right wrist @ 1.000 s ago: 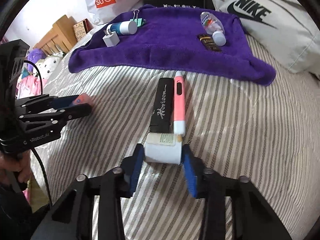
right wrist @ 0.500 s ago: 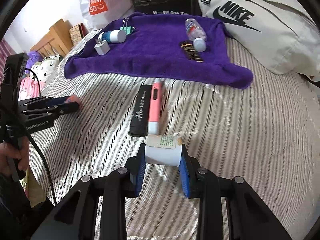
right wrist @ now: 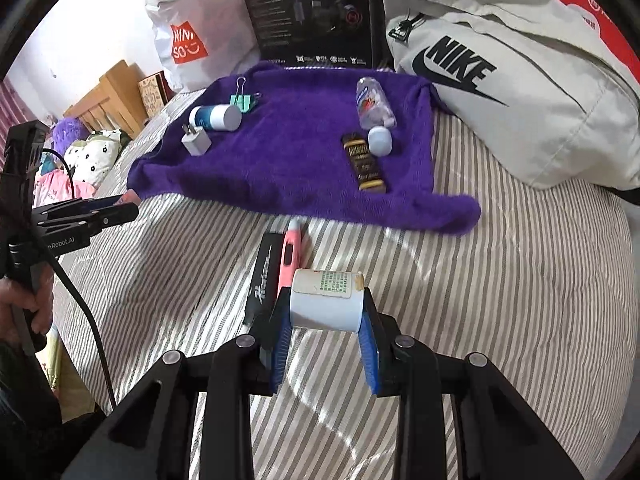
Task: Organize rigid objects
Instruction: 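Carry the Vaseline tin and white roll over the towel with both tools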
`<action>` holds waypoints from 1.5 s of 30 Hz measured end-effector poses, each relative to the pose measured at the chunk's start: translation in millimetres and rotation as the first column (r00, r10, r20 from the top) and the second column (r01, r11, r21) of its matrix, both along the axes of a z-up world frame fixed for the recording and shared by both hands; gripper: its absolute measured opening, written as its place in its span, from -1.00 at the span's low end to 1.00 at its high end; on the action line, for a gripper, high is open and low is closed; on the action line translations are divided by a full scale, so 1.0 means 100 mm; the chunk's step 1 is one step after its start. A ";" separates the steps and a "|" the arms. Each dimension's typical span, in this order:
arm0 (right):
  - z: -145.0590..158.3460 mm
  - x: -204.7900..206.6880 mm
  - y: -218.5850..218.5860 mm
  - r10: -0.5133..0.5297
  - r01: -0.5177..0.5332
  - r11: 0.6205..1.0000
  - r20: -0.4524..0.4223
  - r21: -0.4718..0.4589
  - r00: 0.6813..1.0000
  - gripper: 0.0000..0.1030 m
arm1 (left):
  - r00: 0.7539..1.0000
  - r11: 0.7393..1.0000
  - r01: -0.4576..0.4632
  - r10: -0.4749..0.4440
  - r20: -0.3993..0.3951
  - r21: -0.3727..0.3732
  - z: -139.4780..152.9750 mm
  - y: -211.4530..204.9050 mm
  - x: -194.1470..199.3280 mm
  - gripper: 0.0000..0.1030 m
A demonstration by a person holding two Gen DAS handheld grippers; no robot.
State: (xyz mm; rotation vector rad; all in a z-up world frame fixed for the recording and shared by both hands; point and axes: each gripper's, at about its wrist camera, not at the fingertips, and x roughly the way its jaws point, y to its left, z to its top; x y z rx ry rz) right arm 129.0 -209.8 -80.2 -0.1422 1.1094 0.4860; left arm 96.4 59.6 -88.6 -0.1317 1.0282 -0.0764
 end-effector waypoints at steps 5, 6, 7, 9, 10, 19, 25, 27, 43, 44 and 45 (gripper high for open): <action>0.02 0.13 0.04 0.009 -0.009 1.000 -0.002 0.009 1.000 -0.40 | 1.000 1.000 0.004 -0.004 0.007 -0.010 0.06 0.04 0.16 -0.32; 0.03 0.16 0.05 0.012 -0.012 1.000 -0.006 0.013 1.000 -0.40 | 1.000 1.000 0.004 -0.004 0.006 -0.008 0.06 0.05 0.21 -0.32; 0.03 0.20 0.06 0.013 -0.013 1.000 -0.004 0.010 1.000 -0.40 | 1.000 1.000 0.003 -0.003 0.005 -0.007 0.06 0.05 0.24 -0.32; 0.04 0.27 0.07 0.018 -0.018 1.000 0.002 0.000 1.000 -0.40 | 1.000 1.000 0.002 -0.002 0.003 -0.005 0.04 0.07 0.33 -0.32; 0.05 0.29 0.08 0.018 -0.018 1.000 0.003 -0.001 1.000 -0.40 | 1.000 1.000 0.001 -0.001 -0.001 -0.008 0.03 0.09 0.38 -0.32; 0.07 0.50 0.17 0.044 -0.044 0.999 0.004 0.011 0.999 -0.40 | 0.998 1.000 -0.014 0.014 -0.058 0.008 -0.11 0.16 0.76 -0.32; 0.07 0.70 0.26 0.063 -0.063 0.998 0.010 0.009 0.998 -0.40 | 0.993 0.999 -0.006 0.010 -0.120 0.033 -0.27 0.16 0.92 -0.32; 0.08 0.74 0.30 0.078 -0.078 0.997 0.015 0.008 0.997 -0.40 | 0.991 0.999 -0.003 0.008 -0.131 0.039 -0.30 0.15 0.95 -0.32; -0.03 1.21 0.71 0.143 -0.143 0.990 0.020 0.007 0.990 -0.40 | 0.986 0.996 0.026 -0.012 -0.169 0.083 -0.45 0.08 1.10 -0.31; -0.05 1.23 0.73 0.143 -0.143 0.990 0.019 0.004 0.990 -0.40 | 0.986 0.996 0.026 -0.012 -0.169 0.081 -0.45 0.08 1.11 -0.31; -0.07 1.26 0.74 0.145 -0.145 0.989 0.017 0.002 0.989 -0.40 | 0.985 0.997 0.026 -0.013 -0.170 0.078 -0.45 0.08 1.12 -0.31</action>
